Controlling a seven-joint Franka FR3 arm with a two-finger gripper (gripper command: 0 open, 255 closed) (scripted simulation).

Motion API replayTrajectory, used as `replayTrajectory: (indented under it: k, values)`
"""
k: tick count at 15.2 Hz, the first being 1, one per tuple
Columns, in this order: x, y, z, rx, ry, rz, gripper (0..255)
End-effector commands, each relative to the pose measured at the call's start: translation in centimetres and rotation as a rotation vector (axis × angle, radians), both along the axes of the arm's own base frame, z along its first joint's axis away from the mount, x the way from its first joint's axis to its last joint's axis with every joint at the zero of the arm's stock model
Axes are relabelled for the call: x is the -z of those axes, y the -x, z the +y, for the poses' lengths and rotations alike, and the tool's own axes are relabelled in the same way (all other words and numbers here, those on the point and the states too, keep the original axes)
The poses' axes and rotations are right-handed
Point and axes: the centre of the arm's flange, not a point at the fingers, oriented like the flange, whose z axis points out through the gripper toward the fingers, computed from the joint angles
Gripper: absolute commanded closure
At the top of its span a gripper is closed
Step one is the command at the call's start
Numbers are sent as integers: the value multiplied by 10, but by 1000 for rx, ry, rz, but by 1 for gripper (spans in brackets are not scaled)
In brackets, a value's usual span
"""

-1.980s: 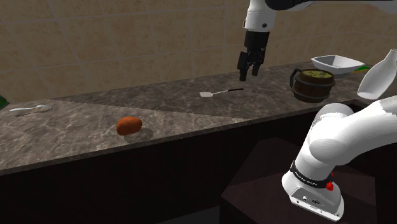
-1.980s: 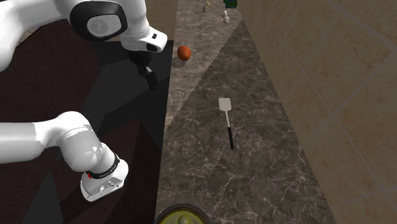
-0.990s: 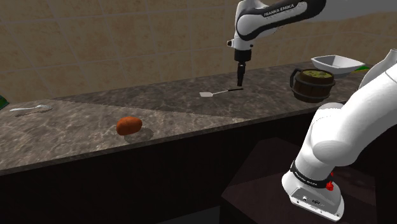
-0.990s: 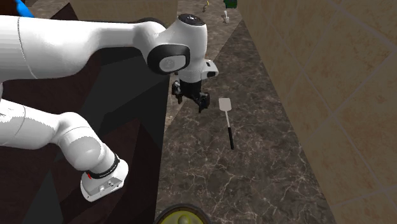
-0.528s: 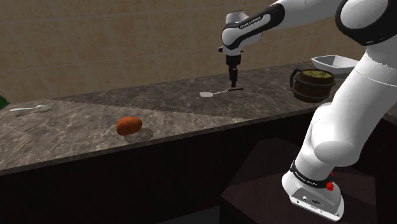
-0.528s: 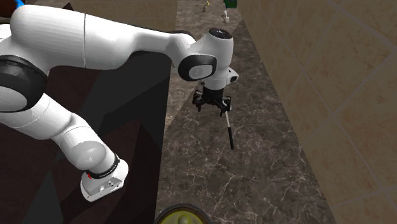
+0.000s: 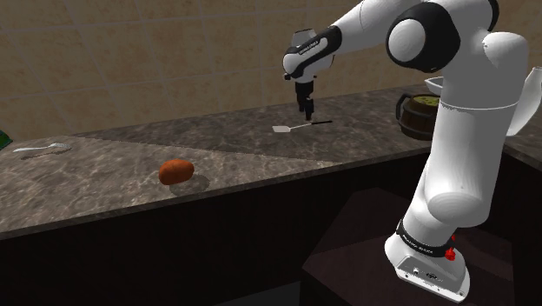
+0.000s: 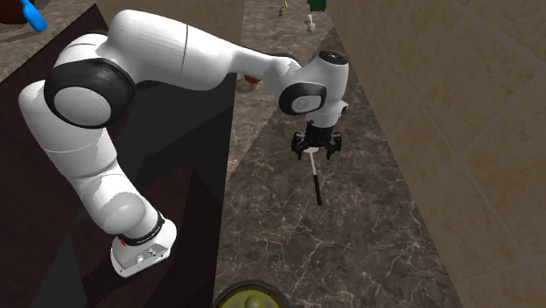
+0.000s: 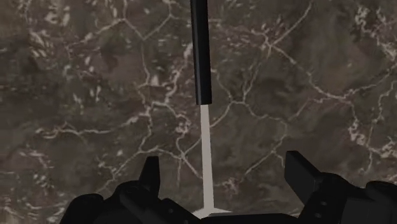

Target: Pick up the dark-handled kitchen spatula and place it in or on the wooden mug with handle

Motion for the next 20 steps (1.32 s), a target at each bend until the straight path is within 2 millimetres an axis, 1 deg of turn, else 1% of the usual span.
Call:
replayTrajectory:
  k: [1, 6, 7, 15, 16, 20]
  values:
    - [8, -7, -2, -20, 2, 0, 0]
    - [34, -6, -3, -20, 2, 0, 0]
    - [43, -6, -4, -20, 2, 0, 0]
    - [43, -6, -4, -20, 2, 0, 0]
    - [43, -6, -4, -20, 2, 0, 255]
    - [43, -6, -4, -20, 2, 0, 255]
